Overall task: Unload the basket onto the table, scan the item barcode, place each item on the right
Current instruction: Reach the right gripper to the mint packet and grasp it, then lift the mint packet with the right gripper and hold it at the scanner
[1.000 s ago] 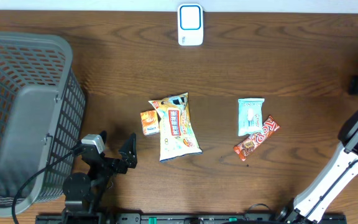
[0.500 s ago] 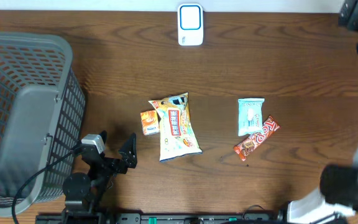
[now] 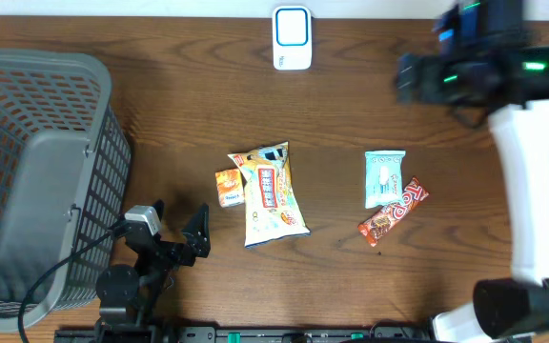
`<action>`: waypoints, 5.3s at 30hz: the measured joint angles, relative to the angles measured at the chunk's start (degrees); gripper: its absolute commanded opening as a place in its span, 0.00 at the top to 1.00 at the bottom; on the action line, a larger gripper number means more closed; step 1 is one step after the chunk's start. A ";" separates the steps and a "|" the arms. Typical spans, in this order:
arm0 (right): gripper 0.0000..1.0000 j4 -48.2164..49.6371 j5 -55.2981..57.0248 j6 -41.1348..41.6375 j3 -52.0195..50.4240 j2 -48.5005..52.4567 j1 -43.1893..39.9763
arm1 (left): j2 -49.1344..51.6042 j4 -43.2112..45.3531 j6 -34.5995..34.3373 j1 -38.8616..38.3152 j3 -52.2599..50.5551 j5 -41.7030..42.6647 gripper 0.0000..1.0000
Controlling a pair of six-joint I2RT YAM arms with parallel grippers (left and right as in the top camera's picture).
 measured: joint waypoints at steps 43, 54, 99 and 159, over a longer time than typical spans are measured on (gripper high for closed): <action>0.83 0.81 38.80 21.05 -18.86 32.22 19.61 | 0.00 0.02 0.00 0.00 0.00 -0.02 0.02; 0.99 1.27 29.64 10.67 -17.27 31.12 15.39 | 0.00 0.00 0.00 0.00 0.00 -0.02 0.02; 0.99 -25.51 -74.58 -110.22 -18.27 21.38 15.06 | 0.00 0.02 0.00 0.00 0.00 -0.02 0.02; 0.99 37.16 12.35 -36.13 15.98 39.17 13.88 | 0.00 0.00 0.00 0.00 0.00 0.00 0.02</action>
